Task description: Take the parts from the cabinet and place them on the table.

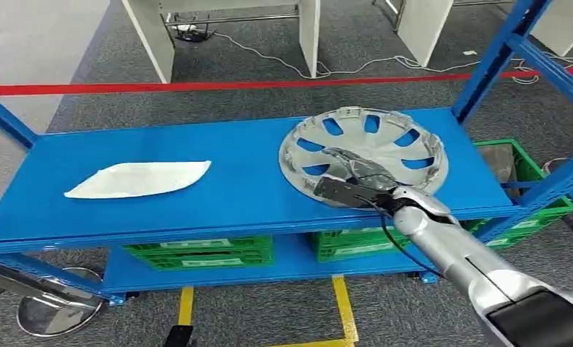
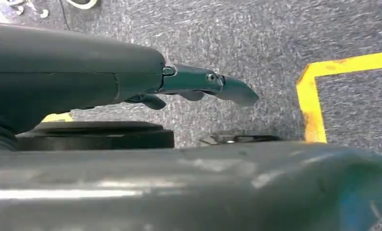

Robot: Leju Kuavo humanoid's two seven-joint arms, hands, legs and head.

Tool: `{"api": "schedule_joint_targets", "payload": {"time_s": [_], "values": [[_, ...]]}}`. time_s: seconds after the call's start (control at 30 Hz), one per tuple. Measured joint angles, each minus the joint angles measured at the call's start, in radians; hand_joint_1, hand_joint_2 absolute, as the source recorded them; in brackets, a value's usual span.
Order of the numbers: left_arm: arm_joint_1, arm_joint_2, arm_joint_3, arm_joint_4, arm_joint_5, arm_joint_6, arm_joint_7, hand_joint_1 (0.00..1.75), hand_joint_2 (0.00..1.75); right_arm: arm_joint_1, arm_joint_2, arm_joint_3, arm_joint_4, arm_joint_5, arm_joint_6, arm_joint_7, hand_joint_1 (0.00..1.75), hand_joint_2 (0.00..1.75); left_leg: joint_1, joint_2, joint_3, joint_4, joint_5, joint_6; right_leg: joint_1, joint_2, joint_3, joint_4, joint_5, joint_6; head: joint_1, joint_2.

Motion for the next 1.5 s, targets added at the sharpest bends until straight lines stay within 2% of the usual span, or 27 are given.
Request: {"api": "schedule_joint_targets", "payload": {"time_s": [0.03, 0.07, 0.1, 0.17, 0.2, 0.27, 0.4, 0.43, 0.53, 0.57, 0.6, 0.67, 0.7, 0.73, 0.83, 0.9, 0.93, 1.03, 1.07, 1.1, 1.13, 1.2, 1.23, 1.27, 1.4, 1.43, 1.5], "values": [[0.001, 0.000, 0.000, 0.000, 0.000, 0.000, 0.000, 0.00, 0.00, 0.000, 0.000, 0.003, 0.007, 0.004, 0.008, 0.009, 0.00, 1.75, 0.000, 0.000, -0.027, 0.055, -0.015, -0.001, 0.000, 0.000, 0.000, 0.000, 0.000, 0.000, 0.000, 0.000], [0.002, 0.000, 0.000, 0.000, 0.001, -0.002, 0.000, 0.00, 0.00, -0.001, 0.000, 0.006, 0.017, 0.014, 0.015, 0.039, 0.00, 1.75, 0.000, 0.000, -0.034, 0.067, -0.006, 0.000, 0.000, 0.000, 0.000, 0.000, -0.001, -0.001, 0.000, 0.000], [0.002, 0.000, 0.000, 0.000, 0.002, -0.006, 0.001, 0.00, 0.00, -0.004, 0.000, 0.009, 0.031, 0.026, 0.018, 0.075, 0.00, 1.75, 0.000, 0.000, -0.023, 0.040, 0.023, 0.003, 0.000, 0.000, 0.001, 0.000, -0.001, -0.001, -0.001, 0.000], [0.000, -0.001, 0.000, 0.000, 0.002, -0.006, 0.002, 0.00, 0.00, -0.020, -0.001, 0.014, 0.068, 0.038, 0.022, 0.102, 0.00, 1.75, 0.000, 0.000, 0.048, -0.124, 0.121, 0.014, 0.001, 0.001, 0.005, 0.000, -0.003, 0.002, 0.000, 0.000], [0.001, -0.001, 0.000, 0.000, 0.002, -0.006, 0.002, 0.00, 0.00, -0.029, -0.002, 0.015, 0.086, 0.038, 0.023, 0.098, 0.00, 1.75, 0.000, 0.000, 0.080, -0.200, 0.151, 0.021, 0.001, 0.001, 0.007, 0.000, -0.004, 0.004, 0.000, 0.000], [0.000, -0.002, 0.000, 0.000, 0.002, -0.005, 0.003, 0.00, 0.00, -0.045, -0.003, 0.019, 0.121, 0.043, 0.023, 0.100, 0.00, 1.75, -0.005, 0.000, 0.096, -0.233, 0.131, 0.026, 0.007, 0.002, 0.000, 0.002, -0.004, 0.014, 0.000, 0.000], [0.001, -0.003, -0.001, 0.000, 0.001, -0.005, 0.003, 0.00, 0.00, -0.063, -0.006, 0.024, 0.174, 0.074, 0.013, 0.130, 0.00, 1.75, 0.002, 0.001, 0.103, -0.248, 0.140, 0.045, 0.004, 0.002, -0.005, 0.006, -0.015, 0.036, 0.002, 0.000], [-0.001, -0.003, -0.001, 0.000, 0.001, -0.006, 0.004, 0.00, 0.00, -0.071, -0.008, 0.027, 0.189, 0.080, 0.014, 0.141, 0.00, 1.75, 0.002, 0.001, 0.104, -0.250, 0.141, 0.050, 0.006, 0.000, -0.024, 0.046, -0.043, 0.040, 0.005, 0.000], [-0.001, -0.004, -0.002, 0.000, 0.001, -0.006, 0.006, 0.00, 0.00, -0.081, -0.008, 0.032, 0.225, 0.088, 0.034, 0.156, 0.00, 1.75, 0.000, 0.001, 0.102, -0.249, 0.141, 0.056, 0.005, 0.001, -0.130, 0.267, -0.134, 0.048, 0.006, 0.000], [0.000, -0.004, -0.002, 0.000, 0.001, -0.006, 0.006, 0.00, 0.00, -0.087, -0.008, 0.036, 0.234, 0.092, 0.042, 0.160, 0.00, 1.75, 0.000, 0.001, 0.103, -0.248, 0.141, 0.056, 0.005, 0.001, -0.143, 0.292, -0.132, 0.049, 0.006, 0.000], [0.000, -0.004, -0.002, 0.000, 0.001, -0.006, 0.007, 0.00, 0.00, -0.092, -0.008, 0.038, 0.241, 0.094, 0.048, 0.163, 0.00, 1.75, 0.000, 0.001, 0.104, -0.248, 0.141, 0.056, 0.005, 0.000, -0.133, 0.271, -0.108, 0.050, 0.006, 0.000], [0.000, -0.005, -0.002, 0.000, 0.000, -0.007, 0.008, 0.00, 0.00, -0.106, -0.008, 0.044, 0.252, 0.098, 0.071, 0.178, 0.00, 1.75, 0.000, 0.000, 0.109, -0.247, 0.139, 0.054, 0.004, -0.001, -0.058, 0.122, -0.025, 0.046, 0.006, 0.000], [-0.001, -0.005, -0.003, 0.000, 0.000, -0.008, 0.009, 0.00, 0.00, -0.115, -0.008, 0.046, 0.257, 0.100, 0.079, 0.179, 1.66, 1.75, 0.000, 0.000, 0.110, -0.245, 0.138, 0.051, 0.004, -0.003, -0.010, 0.030, 0.009, 0.044, 0.007, 0.000], [-0.001, -0.005, -0.003, 0.000, 0.000, -0.009, 0.009, 0.00, 0.00, -0.121, -0.008, 0.047, 0.262, 0.101, 0.083, 0.181, 1.75, 1.75, -0.007, -0.001, 0.107, -0.242, 0.135, 0.045, 0.008, -0.003, 0.012, -0.005, -0.011, 0.039, 0.005, 0.000], [-0.001, -0.005, -0.003, 0.000, -0.002, -0.009, 0.009, 0.00, 0.00, -0.124, -0.008, 0.051, 0.271, 0.104, 0.087, 0.187, 1.75, 1.75, -0.004, -0.002, 0.107, -0.245, 0.141, 0.030, 0.011, 0.002, 0.016, -0.008, -0.004, 0.022, 0.005, 0.000], [-0.002, -0.003, -0.003, 0.000, -0.002, -0.009, 0.010, 0.00, 0.00, -0.131, -0.008, 0.053, 0.274, 0.106, 0.100, 0.186, 1.75, 1.75, -0.004, -0.002, 0.106, -0.238, 0.132, 0.019, 0.001, 0.000, 0.021, -0.019, 0.005, 0.007, 0.005, 0.000], [-0.002, -0.003, -0.004, 0.000, -0.002, -0.008, 0.010, 0.00, 0.00, -0.133, -0.008, 0.054, 0.275, 0.106, 0.105, 0.184, 1.75, 1.75, -0.004, -0.001, 0.094, -0.207, 0.104, 0.011, 0.000, -0.001, 0.022, -0.020, 0.006, 0.005, -0.002, 0.000], [-0.001, -0.002, -0.004, 0.000, -0.002, -0.007, 0.012, 0.00, 0.00, -0.129, -0.008, 0.058, 0.283, 0.107, 0.109, 0.183, 1.75, 1.75, 0.003, -0.001, -0.004, 0.022, -0.006, -0.002, 0.000, -0.006, 0.021, -0.019, 0.006, 0.002, -0.002, 0.000], [0.000, -0.001, -0.004, 0.000, -0.002, -0.007, 0.013, 0.00, 0.00, -0.129, -0.008, 0.061, 0.285, 0.107, 0.110, 0.182, 1.75, 1.75, 0.005, -0.001, -0.022, 0.063, -0.013, -0.004, 0.000, -0.006, 0.020, -0.019, 0.006, 0.002, -0.002, 0.000], [0.000, 0.000, -0.004, 0.000, -0.002, -0.007, 0.013, 0.00, 0.00, -0.130, -0.008, 0.062, 0.286, 0.107, 0.111, 0.182, 1.75, 1.75, 0.007, -0.001, -0.017, 0.057, 0.004, -0.005, -0.001, -0.006, 0.021, -0.019, 0.006, 0.002, -0.002, 0.000], [0.000, 0.000, -0.004, 0.000, -0.002, -0.007, 0.013, 0.00, 0.00, -0.132, -0.008, 0.062, 0.288, 0.107, 0.112, 0.179, 1.75, 1.75, 0.008, -0.001, 0.007, 0.008, 0.039, -0.006, -0.001, -0.006, 0.021, -0.019, 0.007, 0.003, -0.002, 0.000], [0.000, 0.000, -0.004, 0.000, -0.002, -0.007, 0.013, 0.00, 0.00, -0.135, -0.006, 0.062, 0.289, 0.107, 0.114, 0.172, 1.75, 1.75, 0.011, -0.001, 0.093, -0.167, 0.124, -0.004, -0.004, -0.006, 0.023, -0.017, 0.006, 0.009, -0.002, 0.000], [0.000, 0.000, -0.004, 0.000, 0.000, -0.007, 0.013, 0.00, 0.00, -0.137, -0.006, 0.063, 0.290, 0.107, 0.114, 0.173, 1.75, 1.75, 0.012, -0.001, 0.119, -0.222, 0.126, -0.003, 0.000, -0.006, 0.021, -0.015, 0.007, 0.015, -0.003, 0.000], [-0.001, 0.000, -0.004, 0.000, 0.001, -0.006, 0.013, 0.00, 0.00, -0.140, -0.006, 0.063, 0.291, 0.107, 0.114, 0.172, 1.75, 1.75, 0.009, -0.003, 0.125, -0.244, 0.119, 0.006, 0.004, -0.002, 0.015, -0.009, 0.005, 0.021, -0.001, 0.000], [0.000, 0.000, -0.004, 0.000, 0.002, -0.006, 0.013, 0.00, 0.00, -0.140, -0.005, 0.065, 0.294, 0.106, 0.111, 0.167, 1.75, 1.75, 0.009, -0.001, 0.122, -0.246, 0.129, 0.038, -0.002, -0.003, 0.011, -0.018, 0.008, 0.045, -0.002, 0.000], [-0.001, 0.000, -0.004, 0.000, 0.002, -0.006, 0.013, 0.00, 0.00, -0.141, -0.005, 0.065, 0.295, 0.106, 0.110, 0.163, 1.75, 1.75, 0.009, 0.000, 0.122, -0.247, 0.131, 0.044, -0.002, -0.004, -0.005, 0.009, -0.015, 0.047, 0.002, 0.000], [-0.001, 0.000, -0.004, 0.000, 0.002, -0.006, 0.013, 0.00, 0.00, -0.138, -0.005, 0.065, 0.298, 0.105, 0.106, 0.151, 1.75, 1.75, 0.007, 0.001, 0.118, -0.246, 0.132, 0.052, -0.001, -0.003, -0.074, 0.156, -0.091, 0.049, 0.007, 0.000]]}}
